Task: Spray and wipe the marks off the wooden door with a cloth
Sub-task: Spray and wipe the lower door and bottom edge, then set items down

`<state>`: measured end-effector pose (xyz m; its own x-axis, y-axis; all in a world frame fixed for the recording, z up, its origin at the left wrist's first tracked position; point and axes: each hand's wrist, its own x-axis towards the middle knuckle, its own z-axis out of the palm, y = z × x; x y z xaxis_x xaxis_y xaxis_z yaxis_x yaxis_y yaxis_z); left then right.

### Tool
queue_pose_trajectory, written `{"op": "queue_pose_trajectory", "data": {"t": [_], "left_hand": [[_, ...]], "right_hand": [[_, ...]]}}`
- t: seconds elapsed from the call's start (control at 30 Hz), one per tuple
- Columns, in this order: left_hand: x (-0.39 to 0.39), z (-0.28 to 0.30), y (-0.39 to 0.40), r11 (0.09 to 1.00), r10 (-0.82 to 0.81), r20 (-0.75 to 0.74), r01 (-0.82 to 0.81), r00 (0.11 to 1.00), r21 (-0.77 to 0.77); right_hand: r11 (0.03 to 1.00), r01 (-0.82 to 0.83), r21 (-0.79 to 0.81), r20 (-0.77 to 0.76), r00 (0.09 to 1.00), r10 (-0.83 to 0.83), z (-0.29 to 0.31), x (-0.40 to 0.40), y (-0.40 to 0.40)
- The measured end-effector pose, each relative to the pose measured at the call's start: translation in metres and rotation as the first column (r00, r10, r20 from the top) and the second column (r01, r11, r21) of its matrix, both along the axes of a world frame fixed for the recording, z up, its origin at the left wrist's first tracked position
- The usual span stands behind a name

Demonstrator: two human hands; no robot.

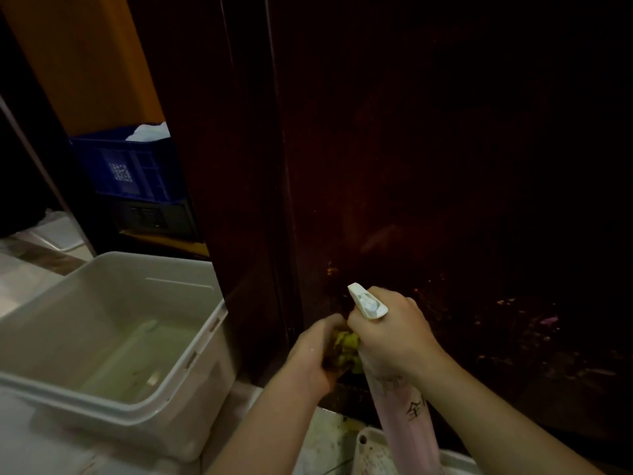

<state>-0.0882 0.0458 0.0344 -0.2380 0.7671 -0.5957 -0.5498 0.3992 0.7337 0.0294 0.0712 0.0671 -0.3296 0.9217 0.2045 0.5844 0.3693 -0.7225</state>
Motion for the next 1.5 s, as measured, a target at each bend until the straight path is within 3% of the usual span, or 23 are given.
{"op": "queue_pose_trajectory", "data": {"t": [0.1,0.27,0.47,0.77,1.1,1.5], "left_hand": [[-0.008,0.003,-0.002,0.998,-0.06,-0.054,0.062,0.997,0.024],[-0.01,0.008,-0.002,0.996,-0.078,0.003,0.077,0.997,0.04],[-0.012,0.012,0.003,0.987,0.146,0.02,-0.147,0.989,0.059],[-0.004,0.014,0.013,0.967,0.247,-0.061,-0.243,0.967,0.072],[-0.005,0.008,0.016,0.973,0.214,-0.101,-0.204,0.972,0.104],[-0.012,0.004,0.018,0.947,0.307,-0.087,-0.295,0.948,0.128]], "right_hand": [[0.997,-0.06,-0.042,-0.023,0.998,0.059,-0.002,0.001,0.002],[0.995,-0.097,-0.038,-0.081,0.992,0.094,-0.004,-0.004,0.003],[0.998,-0.062,0.03,-0.033,0.997,0.063,-0.003,-0.004,0.002],[0.998,-0.017,0.059,0.095,0.995,0.011,-0.006,0.003,0.005],[0.993,-0.11,-0.036,-0.088,0.99,0.106,-0.003,0.002,0.002],[0.996,-0.087,-0.014,-0.052,0.995,0.086,-0.003,-0.001,0.002]]}}
